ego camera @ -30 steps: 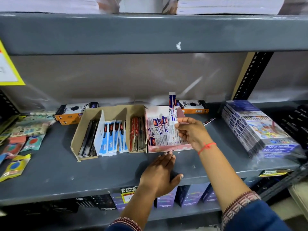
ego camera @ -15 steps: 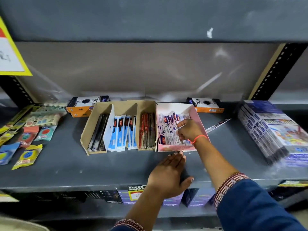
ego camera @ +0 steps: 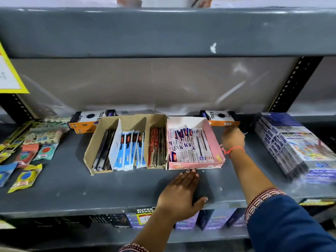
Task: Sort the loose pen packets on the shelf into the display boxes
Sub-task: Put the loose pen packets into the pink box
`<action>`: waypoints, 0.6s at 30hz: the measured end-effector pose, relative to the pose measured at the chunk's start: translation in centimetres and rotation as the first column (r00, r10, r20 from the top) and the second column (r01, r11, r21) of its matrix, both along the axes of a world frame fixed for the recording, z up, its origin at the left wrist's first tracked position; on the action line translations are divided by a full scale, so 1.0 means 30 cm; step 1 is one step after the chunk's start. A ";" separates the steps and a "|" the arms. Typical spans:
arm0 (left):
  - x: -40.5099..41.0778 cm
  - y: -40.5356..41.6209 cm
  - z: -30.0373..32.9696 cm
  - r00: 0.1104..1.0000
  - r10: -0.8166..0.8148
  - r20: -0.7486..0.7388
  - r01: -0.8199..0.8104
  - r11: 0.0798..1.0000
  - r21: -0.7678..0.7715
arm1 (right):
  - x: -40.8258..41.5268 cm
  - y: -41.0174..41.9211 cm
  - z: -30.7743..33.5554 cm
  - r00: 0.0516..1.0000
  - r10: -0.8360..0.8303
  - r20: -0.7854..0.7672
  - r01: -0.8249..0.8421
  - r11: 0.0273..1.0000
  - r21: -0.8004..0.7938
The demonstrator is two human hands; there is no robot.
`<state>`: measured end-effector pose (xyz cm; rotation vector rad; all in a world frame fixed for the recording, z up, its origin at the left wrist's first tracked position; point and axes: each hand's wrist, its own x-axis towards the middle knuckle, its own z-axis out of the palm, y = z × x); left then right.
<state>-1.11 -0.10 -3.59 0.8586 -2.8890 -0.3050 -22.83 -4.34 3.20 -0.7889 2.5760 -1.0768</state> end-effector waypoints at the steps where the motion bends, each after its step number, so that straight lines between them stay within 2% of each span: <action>1: 0.000 0.000 0.000 1.000 0.005 -0.006 -0.005 1.000 0.006 | -0.028 0.015 -0.018 0.999 -0.037 0.039 0.035 0.998 0.058; 4: 0.002 -0.001 0.008 0.999 0.011 0.039 -0.011 1.000 -0.011 | -0.051 0.045 -0.063 0.988 -0.065 0.138 0.038 0.980 0.194; 7: -0.003 0.001 0.004 0.999 0.011 -0.030 -0.012 0.999 -0.031 | -0.048 0.030 -0.079 0.992 -0.055 0.114 0.029 0.976 0.216; 9: -0.001 0.000 -0.005 1.000 -0.005 -0.018 0.005 1.000 0.000 | -0.047 0.015 -0.086 0.995 -0.052 0.088 0.032 0.975 0.222; 14: -0.002 -0.002 0.000 1.000 -0.003 -0.018 0.003 1.000 0.001 | -0.077 0.006 -0.089 0.985 -0.096 0.140 0.072 0.983 0.170; 18: -0.003 -0.003 -0.005 1.000 0.006 -0.008 -0.006 0.999 -0.035 | -0.128 0.022 -0.108 0.947 -0.182 0.266 0.184 0.983 0.016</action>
